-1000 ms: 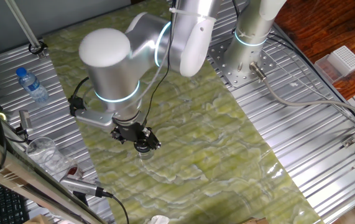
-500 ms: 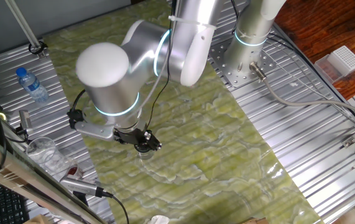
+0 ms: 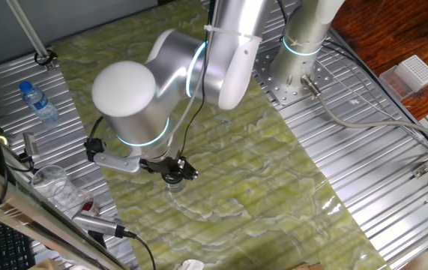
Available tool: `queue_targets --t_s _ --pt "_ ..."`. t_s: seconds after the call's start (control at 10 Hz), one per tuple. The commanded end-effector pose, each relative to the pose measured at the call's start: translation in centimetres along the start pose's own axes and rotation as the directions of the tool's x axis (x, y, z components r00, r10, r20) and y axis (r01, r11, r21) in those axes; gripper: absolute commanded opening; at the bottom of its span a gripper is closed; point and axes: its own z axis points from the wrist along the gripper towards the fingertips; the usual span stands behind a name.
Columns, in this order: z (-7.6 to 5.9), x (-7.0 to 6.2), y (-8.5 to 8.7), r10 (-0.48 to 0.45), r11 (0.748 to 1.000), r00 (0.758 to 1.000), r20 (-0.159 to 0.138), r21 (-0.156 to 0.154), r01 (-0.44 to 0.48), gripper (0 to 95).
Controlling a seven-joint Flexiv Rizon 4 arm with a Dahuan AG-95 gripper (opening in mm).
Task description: Screw the lid onto the jar
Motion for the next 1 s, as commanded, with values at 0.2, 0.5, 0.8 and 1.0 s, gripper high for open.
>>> queue_targets --t_s 0.2,0.5,0.8,1.0 --pt "0.6 0.2 0.2 -0.011 1.000 1.000 -0.025 0.024 0.012 95.0" --pt "1.2 0.7 0.5 -0.030 0.998 0.998 -0.054 0.046 0.032 95.0" --pt "1.9 1.2 0.9 -0.051 0.996 0.996 -0.075 0.063 0.056 95.0" --pt "2.4 1.5 1.1 -0.061 0.995 0.994 -0.092 0.079 0.068 95.0"
